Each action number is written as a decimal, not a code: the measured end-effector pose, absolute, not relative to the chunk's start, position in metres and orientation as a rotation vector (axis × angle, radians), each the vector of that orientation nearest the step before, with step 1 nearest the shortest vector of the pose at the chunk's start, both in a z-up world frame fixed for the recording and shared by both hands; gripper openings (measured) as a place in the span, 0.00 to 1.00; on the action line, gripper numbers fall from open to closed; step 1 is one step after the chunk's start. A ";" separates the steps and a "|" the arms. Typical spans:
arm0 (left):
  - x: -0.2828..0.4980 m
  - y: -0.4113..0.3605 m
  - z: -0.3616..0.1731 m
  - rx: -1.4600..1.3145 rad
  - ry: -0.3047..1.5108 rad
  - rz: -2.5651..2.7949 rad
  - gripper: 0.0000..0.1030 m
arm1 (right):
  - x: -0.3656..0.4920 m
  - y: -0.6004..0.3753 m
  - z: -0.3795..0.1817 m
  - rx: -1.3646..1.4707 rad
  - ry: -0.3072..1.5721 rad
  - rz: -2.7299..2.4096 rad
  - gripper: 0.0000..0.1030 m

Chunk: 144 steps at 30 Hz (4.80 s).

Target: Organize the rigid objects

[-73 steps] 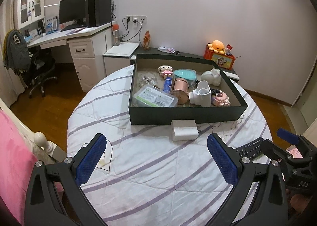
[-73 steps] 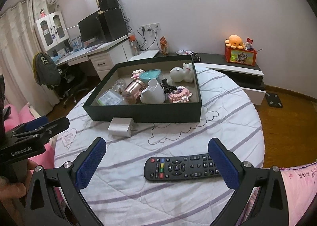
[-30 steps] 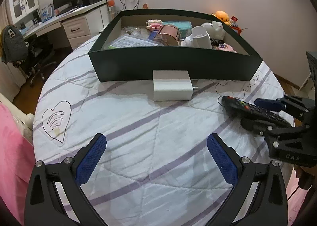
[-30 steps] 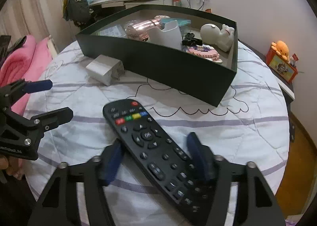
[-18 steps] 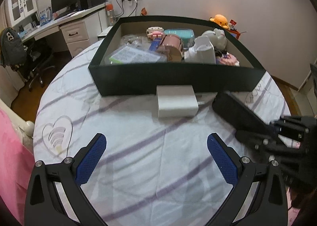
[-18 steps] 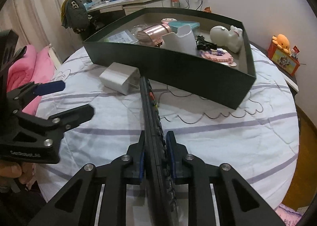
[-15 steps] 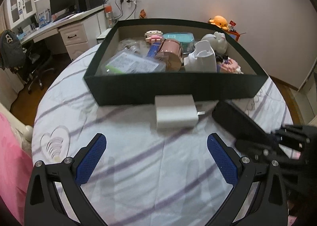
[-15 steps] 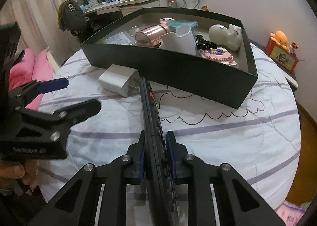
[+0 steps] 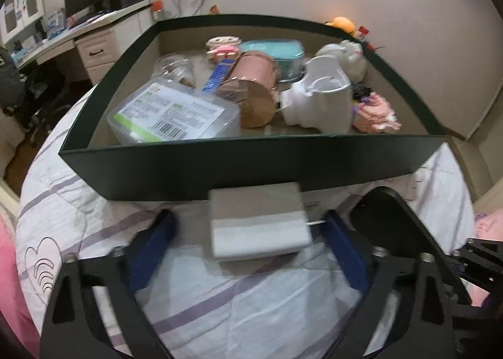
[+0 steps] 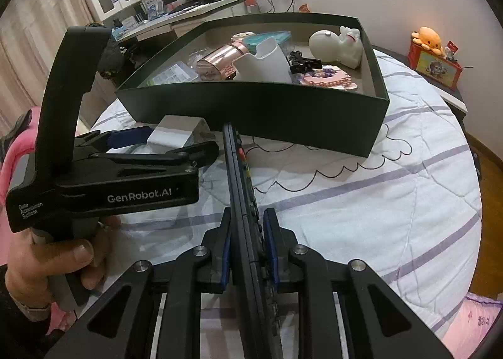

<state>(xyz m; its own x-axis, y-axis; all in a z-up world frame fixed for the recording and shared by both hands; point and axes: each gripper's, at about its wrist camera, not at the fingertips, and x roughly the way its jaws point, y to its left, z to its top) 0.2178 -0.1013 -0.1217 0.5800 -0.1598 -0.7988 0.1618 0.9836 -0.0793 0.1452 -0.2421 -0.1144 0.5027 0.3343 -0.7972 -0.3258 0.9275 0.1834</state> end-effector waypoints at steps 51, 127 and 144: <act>0.279 -0.064 -0.018 -0.003 0.738 -0.213 0.69 | 0.243 -0.235 -0.015 0.058 0.709 0.271 0.17; 0.026 -0.029 0.012 0.022 0.619 -0.089 1.00 | 0.004 -0.225 0.012 0.138 0.557 -0.035 1.00; 0.019 -0.021 0.020 -0.002 0.603 -0.081 1.00 | 0.000 -0.212 0.015 0.120 0.557 -0.019 1.00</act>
<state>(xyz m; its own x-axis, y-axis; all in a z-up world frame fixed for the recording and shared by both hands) 0.0186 -0.0206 0.0199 0.8204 -0.0769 -0.5666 0.0755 0.9968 -0.0259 0.0002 -0.2123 0.0147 0.8488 0.0143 -0.5286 0.0509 0.9928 0.1085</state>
